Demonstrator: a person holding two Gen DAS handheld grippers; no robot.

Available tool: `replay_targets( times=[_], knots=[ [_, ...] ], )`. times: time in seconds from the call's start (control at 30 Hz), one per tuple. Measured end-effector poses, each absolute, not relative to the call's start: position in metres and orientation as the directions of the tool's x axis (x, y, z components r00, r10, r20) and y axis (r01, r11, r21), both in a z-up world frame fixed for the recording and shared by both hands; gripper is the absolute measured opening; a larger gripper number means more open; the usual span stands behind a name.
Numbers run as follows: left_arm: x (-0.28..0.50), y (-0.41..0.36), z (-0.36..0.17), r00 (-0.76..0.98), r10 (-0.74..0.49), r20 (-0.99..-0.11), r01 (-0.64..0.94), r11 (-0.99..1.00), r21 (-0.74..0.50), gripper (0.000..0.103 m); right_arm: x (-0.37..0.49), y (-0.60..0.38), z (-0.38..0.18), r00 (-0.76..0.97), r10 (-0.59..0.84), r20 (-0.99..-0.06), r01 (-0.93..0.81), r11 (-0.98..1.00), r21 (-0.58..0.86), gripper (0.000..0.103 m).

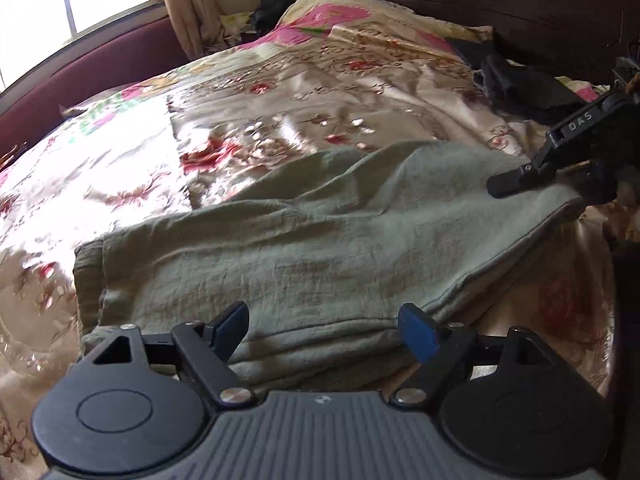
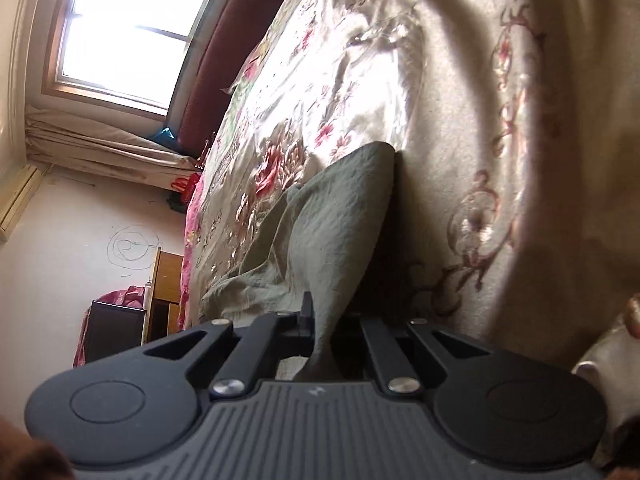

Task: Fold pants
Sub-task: 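Grasp the end of the folded pants again with the right gripper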

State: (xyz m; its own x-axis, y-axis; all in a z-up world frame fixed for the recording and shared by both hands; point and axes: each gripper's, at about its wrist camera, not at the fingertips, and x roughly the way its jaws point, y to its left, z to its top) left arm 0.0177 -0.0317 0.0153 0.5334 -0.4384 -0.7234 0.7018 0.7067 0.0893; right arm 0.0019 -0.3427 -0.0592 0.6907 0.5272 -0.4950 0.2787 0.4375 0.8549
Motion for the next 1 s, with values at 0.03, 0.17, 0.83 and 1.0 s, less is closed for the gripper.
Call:
replay_targets(
  times=[0.03, 0.17, 0.83, 1.0],
  knots=[
    [0.019, -0.037, 0.018, 0.535, -0.453, -0.713, 0.711, 0.697, 0.091, 0.095, -0.001, -0.347, -0.06, 0.686, 0.524, -0.504, 0.285, 0.443, 0.85, 0.01],
    [0.044, -0.052, 0.009, 0.545, -0.429, -0.72, 0.695, 0.712, 0.102, 0.095, 0.001, -0.351, -0.076, 0.683, 0.51, -0.523, 0.334, 0.419, 0.844, 0.014],
    [0.074, 0.041, -0.019, 0.633, -0.425, -0.647, 0.483, 0.87, -0.099, 0.096, 0.053, -0.289, 0.015, 0.741, 0.502, -0.447, 0.2, 0.471, 0.859, 0.005],
    [0.071, 0.05, -0.018, 0.638, -0.44, -0.631, 0.495, 0.863, -0.101, 0.096, 0.092, -0.225, 0.041, 0.692, 0.513, -0.508, 0.136, 0.598, 0.79, 0.005]
  ],
)
